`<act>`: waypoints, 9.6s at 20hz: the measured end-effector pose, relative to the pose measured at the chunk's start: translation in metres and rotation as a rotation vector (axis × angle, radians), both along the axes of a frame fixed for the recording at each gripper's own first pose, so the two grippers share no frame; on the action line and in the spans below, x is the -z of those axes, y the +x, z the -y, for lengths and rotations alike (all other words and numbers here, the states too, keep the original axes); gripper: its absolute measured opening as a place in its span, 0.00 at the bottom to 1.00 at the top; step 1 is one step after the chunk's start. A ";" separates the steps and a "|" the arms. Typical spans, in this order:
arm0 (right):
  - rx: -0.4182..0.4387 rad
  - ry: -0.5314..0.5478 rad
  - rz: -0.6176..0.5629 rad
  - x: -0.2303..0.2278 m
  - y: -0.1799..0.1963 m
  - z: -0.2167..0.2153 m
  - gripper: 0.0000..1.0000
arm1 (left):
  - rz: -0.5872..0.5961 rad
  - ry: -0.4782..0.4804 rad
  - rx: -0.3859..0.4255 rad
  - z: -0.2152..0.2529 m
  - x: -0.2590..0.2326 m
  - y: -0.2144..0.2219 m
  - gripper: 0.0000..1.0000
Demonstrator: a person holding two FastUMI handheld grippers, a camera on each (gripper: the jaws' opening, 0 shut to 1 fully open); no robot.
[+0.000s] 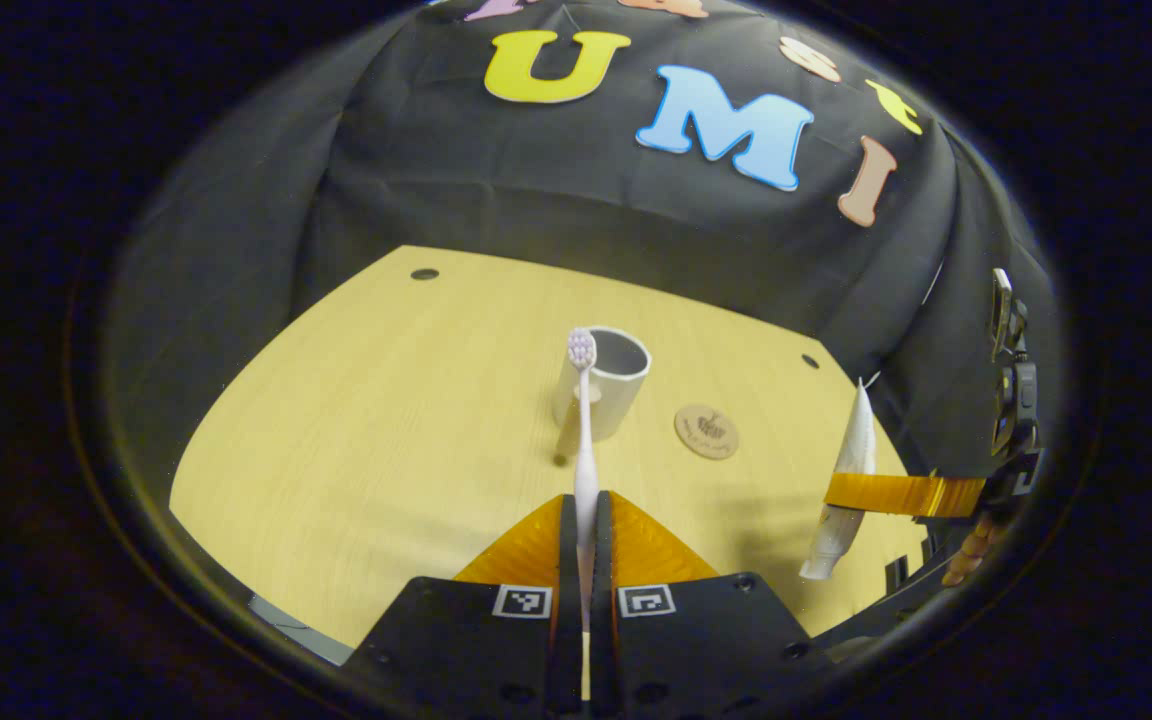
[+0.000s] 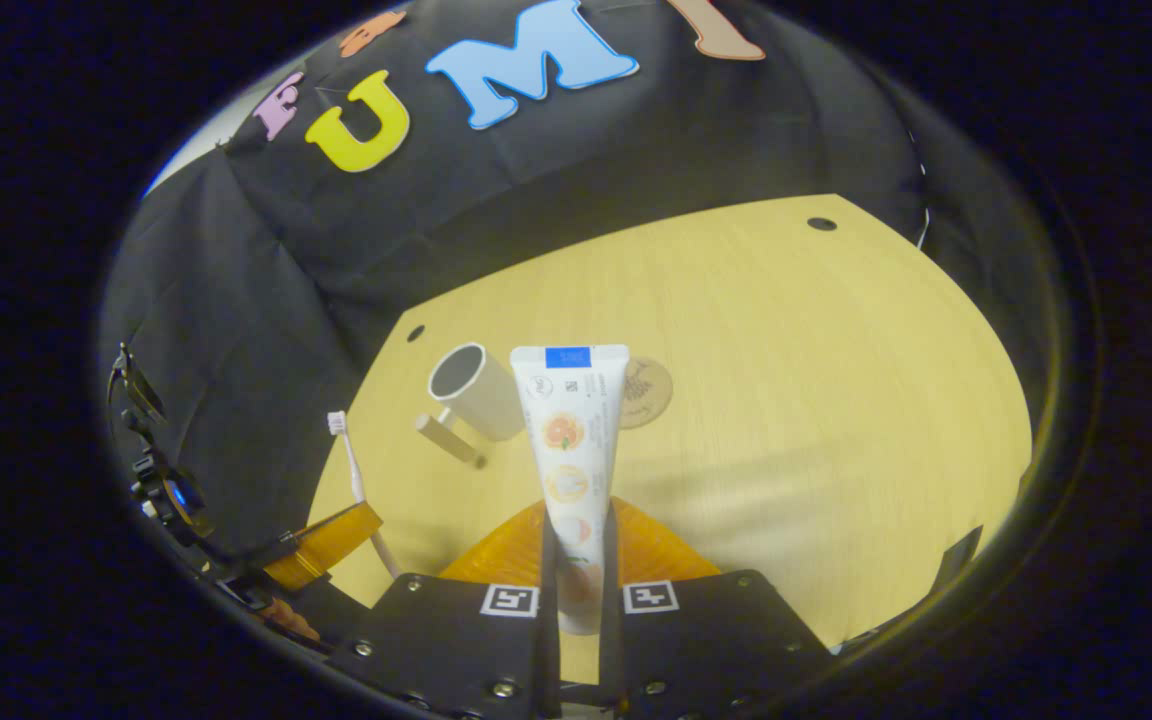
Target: Put the toothbrush and toothpaste on the desktop into the cup, then pick up the cup and place it on the coaster on the desktop.
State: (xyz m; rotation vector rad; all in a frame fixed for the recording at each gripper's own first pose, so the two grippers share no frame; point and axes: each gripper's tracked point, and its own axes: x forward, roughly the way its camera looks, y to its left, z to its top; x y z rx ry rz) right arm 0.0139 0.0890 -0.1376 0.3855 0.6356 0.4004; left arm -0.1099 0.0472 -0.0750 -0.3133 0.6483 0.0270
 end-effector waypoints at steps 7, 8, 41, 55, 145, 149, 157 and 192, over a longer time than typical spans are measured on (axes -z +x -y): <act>0.002 -0.005 0.165 -0.032 0.003 -0.004 0.16 | 0.231 -0.030 0.038 -0.011 -0.050 0.046 0.10; 0.001 -0.011 0.184 -0.037 0.003 -0.004 0.12 | 0.250 -0.026 0.039 -0.013 -0.054 0.054 0.10; 0.014 -0.078 0.131 -0.045 0.076 -0.045 0.16 | 0.307 0.026 0.104 -0.021 0.026 0.218 0.12; -0.039 -0.020 0.215 -0.080 0.120 -0.093 0.16 | 0.269 -0.024 0.091 -0.026 0.008 0.175 0.96; 0.194 -0.311 0.155 -0.053 0.093 0.027 0.89 | -0.350 0.260 0.388 0.008 0.116 0.160 0.30; 0.209 -0.309 0.151 -0.052 0.092 0.037 0.89 | -0.318 0.254 0.453 0.041 0.106 0.163 0.30; 0.276 -0.292 0.117 -0.042 0.086 0.079 0.89 | -0.320 0.199 0.580 0.118 0.111 0.163 0.29; 0.257 -0.266 0.411 -0.118 0.059 0.123 0.89 | 0.249 0.175 0.245 0.107 -0.068 0.146 0.93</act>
